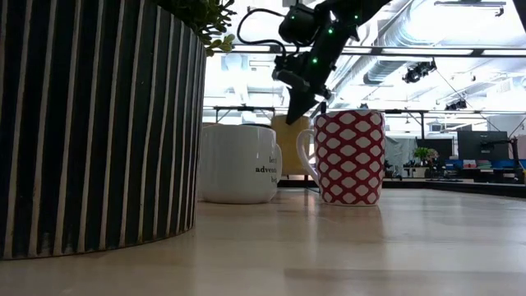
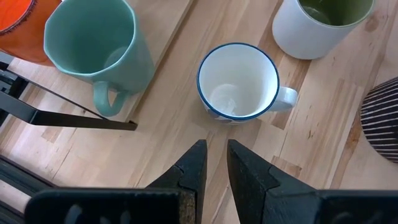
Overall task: Place coffee mugs
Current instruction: Adjust the colored mugs on the shelf
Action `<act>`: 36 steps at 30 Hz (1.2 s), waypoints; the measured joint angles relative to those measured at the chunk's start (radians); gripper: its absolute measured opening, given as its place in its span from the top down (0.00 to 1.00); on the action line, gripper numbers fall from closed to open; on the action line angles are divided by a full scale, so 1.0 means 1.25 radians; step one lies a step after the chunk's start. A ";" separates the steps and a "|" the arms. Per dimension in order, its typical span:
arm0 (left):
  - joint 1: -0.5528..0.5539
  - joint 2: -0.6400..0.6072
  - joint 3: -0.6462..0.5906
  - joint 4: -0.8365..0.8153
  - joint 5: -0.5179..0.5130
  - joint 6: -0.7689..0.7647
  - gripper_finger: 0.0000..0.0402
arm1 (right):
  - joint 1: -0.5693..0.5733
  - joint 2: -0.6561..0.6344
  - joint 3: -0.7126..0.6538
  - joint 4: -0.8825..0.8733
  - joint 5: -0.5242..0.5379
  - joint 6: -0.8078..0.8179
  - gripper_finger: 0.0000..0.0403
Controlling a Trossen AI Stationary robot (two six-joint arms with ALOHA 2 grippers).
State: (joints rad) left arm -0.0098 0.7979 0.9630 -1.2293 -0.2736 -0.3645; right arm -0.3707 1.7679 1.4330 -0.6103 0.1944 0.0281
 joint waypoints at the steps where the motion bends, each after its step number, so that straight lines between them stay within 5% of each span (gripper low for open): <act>1: 0.000 0.000 0.000 0.000 0.000 0.000 0.87 | -0.002 0.000 0.000 0.001 0.000 0.001 1.00; 36: 0.000 0.000 0.000 0.001 0.000 -0.002 0.87 | -0.044 0.000 -0.007 0.049 -0.002 -0.002 1.00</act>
State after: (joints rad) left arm -0.0098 0.7979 0.9630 -1.2286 -0.2733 -0.3668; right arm -0.4259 1.7678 1.4239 -0.5491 0.1923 0.0260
